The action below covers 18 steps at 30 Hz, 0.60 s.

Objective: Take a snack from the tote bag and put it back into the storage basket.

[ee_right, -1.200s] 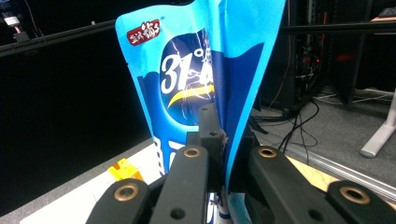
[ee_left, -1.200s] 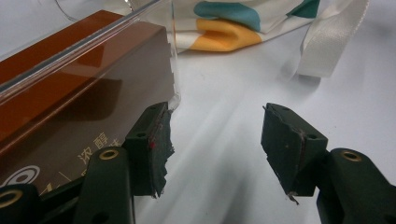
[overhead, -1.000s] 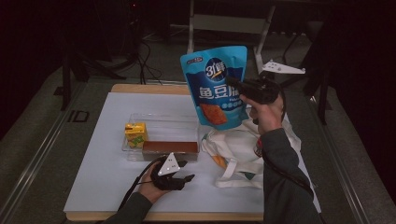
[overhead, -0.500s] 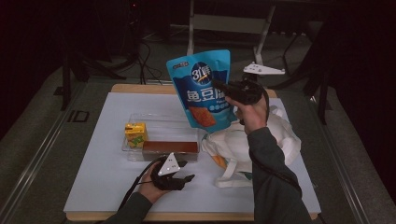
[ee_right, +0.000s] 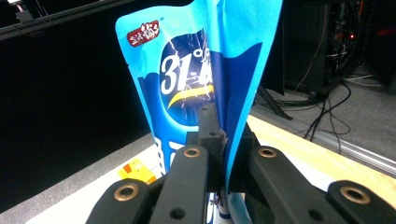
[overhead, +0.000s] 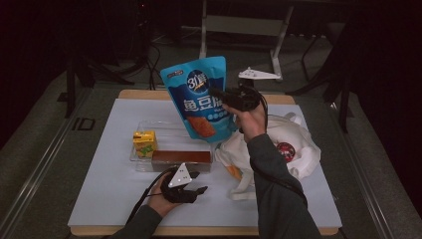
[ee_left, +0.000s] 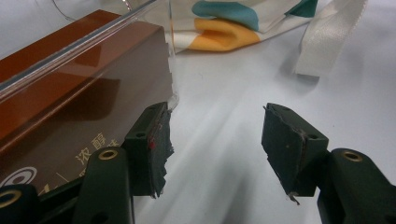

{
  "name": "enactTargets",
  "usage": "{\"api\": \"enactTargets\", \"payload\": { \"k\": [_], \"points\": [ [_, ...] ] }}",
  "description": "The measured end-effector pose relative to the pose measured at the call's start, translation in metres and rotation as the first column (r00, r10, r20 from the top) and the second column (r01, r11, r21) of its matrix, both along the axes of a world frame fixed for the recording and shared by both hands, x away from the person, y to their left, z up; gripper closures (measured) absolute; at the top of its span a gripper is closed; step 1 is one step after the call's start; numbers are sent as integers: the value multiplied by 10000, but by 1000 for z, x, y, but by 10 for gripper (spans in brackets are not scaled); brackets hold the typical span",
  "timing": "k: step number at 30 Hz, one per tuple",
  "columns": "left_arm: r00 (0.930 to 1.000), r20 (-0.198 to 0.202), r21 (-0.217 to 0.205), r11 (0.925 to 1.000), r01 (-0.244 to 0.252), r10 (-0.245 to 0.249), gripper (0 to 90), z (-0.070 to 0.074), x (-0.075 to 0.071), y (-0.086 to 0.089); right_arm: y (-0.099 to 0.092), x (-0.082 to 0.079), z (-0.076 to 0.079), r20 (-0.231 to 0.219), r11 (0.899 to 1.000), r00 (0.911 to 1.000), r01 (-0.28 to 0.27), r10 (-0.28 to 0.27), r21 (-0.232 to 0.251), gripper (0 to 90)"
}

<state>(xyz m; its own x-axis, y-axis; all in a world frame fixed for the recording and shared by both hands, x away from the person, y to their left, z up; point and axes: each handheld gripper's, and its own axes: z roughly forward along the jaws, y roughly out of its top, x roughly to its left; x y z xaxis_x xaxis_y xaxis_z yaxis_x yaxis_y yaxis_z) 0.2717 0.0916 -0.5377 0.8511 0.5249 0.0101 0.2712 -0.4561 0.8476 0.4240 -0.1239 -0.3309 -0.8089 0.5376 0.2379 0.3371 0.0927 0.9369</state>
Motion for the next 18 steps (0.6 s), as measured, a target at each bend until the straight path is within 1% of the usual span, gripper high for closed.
{"api": "enactTargets", "payload": {
  "k": [4, 5, 6, 8, 9, 10, 14, 18],
  "points": [
    [10000, 4, 11, 10000, 0, 0, 420, 0, 0, 0, 11, 4, -5, -161, 10000, 9999, -11, 11, 34, 885],
    [10000, 4, 11, 10000, 0, 0, 420, 0, 0, 0, 11, 4, -5, -161, 10000, 9999, -11, 11, 34, 885],
    [10000, -4, -2, 10000, 3, -3, 420, 0, 0, 0, 17, 5, -8, -199, 10000, 9998, -1, 1, 28, 885],
    [10000, -3, -3, 10000, 4, -4, 420, 0, 0, 0, 19, 6, -9, -240, 10000, 9997, 11, -10, 36, 885],
    [10000, -11, -12, 10000, 17, -17, 419, 0, 0, 0, 25, 7, -12, -303, 10000, 9995, 21, -19, 81, 884],
    [10000, -11, -12, 10000, 17, -17, 419, 0, 0, 0, 25, 7, -12, -303, 10000, 9995, 21, -19, 81, 884],
    [10000, 8, 26, 10000, 6, -6, 415, 0, 0, 0, 39, 11, -22, -564, 10000, 9984, 17, -17, 0, 885],
    [10000, -14, -8, 10000, 15, -15, 413, 0, 0, 0, 50, 12, -29, -632, 10000, 9980, 74, -75, -12, 884]
  ]
}}
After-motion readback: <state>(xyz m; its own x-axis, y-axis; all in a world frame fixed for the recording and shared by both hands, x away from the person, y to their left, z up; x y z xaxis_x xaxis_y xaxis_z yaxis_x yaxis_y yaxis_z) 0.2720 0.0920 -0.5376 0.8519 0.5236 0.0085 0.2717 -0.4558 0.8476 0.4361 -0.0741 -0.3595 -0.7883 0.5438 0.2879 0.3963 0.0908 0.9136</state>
